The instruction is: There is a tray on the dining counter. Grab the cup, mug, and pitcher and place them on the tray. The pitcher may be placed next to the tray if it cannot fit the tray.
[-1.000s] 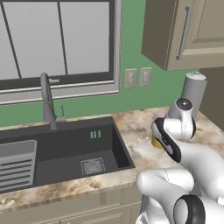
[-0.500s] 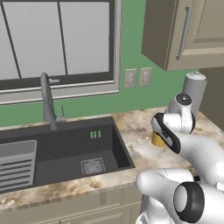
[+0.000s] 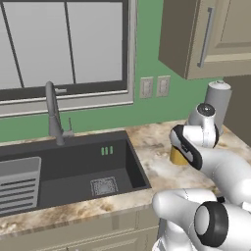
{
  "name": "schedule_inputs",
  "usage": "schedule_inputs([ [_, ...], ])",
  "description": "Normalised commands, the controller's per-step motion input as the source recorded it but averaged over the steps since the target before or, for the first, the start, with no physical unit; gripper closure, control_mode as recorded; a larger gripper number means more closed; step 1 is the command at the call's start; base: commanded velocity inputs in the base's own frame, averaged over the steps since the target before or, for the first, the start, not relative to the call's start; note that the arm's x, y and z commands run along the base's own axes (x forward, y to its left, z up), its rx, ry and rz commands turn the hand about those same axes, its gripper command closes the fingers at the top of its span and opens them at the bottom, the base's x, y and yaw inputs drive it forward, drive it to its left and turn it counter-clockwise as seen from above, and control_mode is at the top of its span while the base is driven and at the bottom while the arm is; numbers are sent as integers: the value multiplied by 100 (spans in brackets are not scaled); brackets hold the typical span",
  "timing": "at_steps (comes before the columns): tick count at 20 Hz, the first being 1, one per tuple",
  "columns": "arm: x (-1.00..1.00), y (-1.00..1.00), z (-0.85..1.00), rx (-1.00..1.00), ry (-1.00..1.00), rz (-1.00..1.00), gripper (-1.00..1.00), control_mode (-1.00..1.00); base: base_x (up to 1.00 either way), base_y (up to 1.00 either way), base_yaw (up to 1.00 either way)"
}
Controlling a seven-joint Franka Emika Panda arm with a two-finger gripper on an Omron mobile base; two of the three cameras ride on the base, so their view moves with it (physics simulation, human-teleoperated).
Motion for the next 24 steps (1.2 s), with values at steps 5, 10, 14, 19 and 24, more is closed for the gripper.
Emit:
schedule_inputs([
  [5, 2, 0, 0, 0, 0, 0, -100, -100, 0, 0, 0],
  [10, 8, 0, 0, 0, 0, -2, 100, -100, 0, 0, 0],
  [14, 0, 0, 0, 0, 0, 0, 100, -100, 0, 0, 0],
  [19, 0, 0, 0, 0, 0, 0, 100, -100, 0, 0, 0],
  [24, 0, 0, 0, 0, 0, 0, 100, -100, 0, 0, 0],
])
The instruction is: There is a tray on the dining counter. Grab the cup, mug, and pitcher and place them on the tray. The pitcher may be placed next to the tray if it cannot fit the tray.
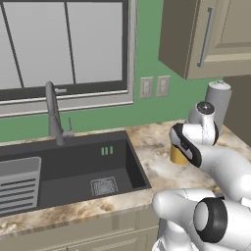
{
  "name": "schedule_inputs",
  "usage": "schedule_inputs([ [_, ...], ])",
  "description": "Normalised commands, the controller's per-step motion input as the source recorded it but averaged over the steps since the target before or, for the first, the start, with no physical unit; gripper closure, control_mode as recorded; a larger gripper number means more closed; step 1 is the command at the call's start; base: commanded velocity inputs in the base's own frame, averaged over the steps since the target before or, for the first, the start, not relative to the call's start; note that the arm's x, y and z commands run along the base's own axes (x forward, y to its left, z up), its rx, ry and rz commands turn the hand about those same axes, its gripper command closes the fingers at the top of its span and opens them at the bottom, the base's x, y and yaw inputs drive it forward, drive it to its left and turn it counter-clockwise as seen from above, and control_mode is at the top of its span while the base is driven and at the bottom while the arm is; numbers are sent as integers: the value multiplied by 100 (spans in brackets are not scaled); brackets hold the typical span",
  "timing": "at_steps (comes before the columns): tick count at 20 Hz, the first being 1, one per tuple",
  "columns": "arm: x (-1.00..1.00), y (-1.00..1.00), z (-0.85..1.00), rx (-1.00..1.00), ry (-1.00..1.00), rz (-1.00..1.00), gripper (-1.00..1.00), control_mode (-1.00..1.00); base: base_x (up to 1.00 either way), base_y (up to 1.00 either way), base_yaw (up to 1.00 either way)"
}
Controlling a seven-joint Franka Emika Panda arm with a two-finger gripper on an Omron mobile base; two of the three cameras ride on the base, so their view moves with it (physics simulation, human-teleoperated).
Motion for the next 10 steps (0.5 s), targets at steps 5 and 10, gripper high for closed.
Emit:
schedule_inputs([
  [5, -7, -6, 0, 0, -3, 0, 100, -100, 0, 0, 0],
  [10, -31, -15, 5, 2, -15, 0, 100, -100, 0, 0, 0],
])
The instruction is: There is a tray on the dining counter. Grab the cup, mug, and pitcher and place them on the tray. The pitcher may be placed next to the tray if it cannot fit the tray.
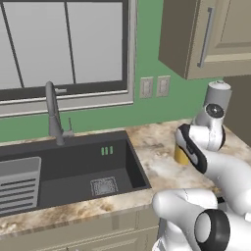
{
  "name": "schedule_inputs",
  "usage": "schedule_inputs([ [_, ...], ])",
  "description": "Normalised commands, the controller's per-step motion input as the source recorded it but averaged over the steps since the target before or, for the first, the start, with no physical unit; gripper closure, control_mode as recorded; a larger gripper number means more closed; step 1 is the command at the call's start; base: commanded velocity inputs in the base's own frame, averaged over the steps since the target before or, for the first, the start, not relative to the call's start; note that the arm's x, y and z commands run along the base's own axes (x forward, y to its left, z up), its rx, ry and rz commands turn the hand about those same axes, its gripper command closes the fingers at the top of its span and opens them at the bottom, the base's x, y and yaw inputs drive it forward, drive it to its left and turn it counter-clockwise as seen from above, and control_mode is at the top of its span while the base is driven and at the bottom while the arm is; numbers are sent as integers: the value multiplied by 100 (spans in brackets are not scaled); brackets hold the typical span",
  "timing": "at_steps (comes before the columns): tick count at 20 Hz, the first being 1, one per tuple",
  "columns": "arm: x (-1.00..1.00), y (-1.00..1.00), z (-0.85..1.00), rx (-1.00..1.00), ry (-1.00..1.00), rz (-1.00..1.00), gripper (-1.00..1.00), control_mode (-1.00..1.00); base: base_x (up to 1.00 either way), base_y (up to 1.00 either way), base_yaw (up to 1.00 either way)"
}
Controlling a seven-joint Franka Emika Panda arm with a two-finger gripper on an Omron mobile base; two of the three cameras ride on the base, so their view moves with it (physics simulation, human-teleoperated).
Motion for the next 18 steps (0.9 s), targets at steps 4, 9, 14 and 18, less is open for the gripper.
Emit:
schedule_inputs([
  [4, -32, -9, 0, 0, -23, 0, 100, -100, 0, 0, 0],
  [9, -43, 0, 37, 0, -28, 0, 100, -100, 0, 0, 0],
  [14, -38, 0, 60, 3, -6, 0, 100, -100, 0, 0, 0],
  [18, -43, 0, 53, 2, 0, 0, 100, -100, 0, 0, 0],
])
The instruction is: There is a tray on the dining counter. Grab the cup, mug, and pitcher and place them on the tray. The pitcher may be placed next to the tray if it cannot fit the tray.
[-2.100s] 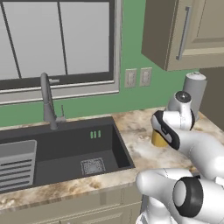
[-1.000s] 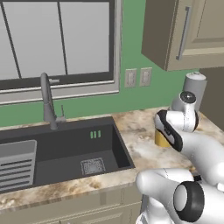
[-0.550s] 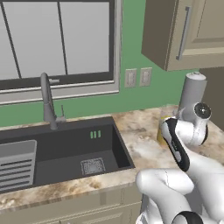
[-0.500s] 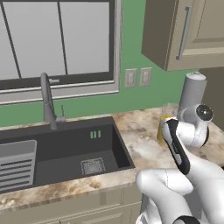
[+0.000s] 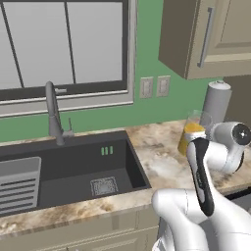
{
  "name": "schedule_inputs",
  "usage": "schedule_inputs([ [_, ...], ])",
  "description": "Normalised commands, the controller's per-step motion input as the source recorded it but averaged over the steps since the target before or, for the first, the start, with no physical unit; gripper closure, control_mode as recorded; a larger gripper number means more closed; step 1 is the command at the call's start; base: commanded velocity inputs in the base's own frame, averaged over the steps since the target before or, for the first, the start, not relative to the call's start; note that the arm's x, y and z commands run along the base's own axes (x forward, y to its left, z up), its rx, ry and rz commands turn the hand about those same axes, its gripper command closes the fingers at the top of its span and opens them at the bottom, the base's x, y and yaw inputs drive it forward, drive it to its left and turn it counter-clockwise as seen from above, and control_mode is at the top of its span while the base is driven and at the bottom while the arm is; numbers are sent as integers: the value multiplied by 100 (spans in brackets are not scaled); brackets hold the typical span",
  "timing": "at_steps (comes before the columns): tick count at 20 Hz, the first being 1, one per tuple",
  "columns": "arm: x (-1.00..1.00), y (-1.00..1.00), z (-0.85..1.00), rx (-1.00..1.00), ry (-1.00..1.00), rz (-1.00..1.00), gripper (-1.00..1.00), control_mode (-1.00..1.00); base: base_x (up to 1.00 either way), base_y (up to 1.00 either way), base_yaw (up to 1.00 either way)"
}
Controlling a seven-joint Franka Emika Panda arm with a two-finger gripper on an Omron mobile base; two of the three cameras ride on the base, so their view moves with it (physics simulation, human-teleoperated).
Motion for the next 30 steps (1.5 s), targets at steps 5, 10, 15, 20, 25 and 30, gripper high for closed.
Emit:
schedule_inputs([
  [5, -49, 0, 52, 3, 1, 0, 100, -100, 0, 0, 0],
  [10, -56, 0, 17, 0, 0, -3, 100, -100, 0, 0, 0],
  [15, -37, 2, 25, 0, 0, -2, 100, -100, 0, 0, 0],
  [20, -18, 16, 9, 0, 0, 0, 100, -100, 0, 0, 0],
  [25, -26, 11, 0, 0, 0, 0, 100, -100, 0, 0, 0],
  [30, -29, 10, 0, 0, -1, 0, 100, -100, 0, 0, 0],
])
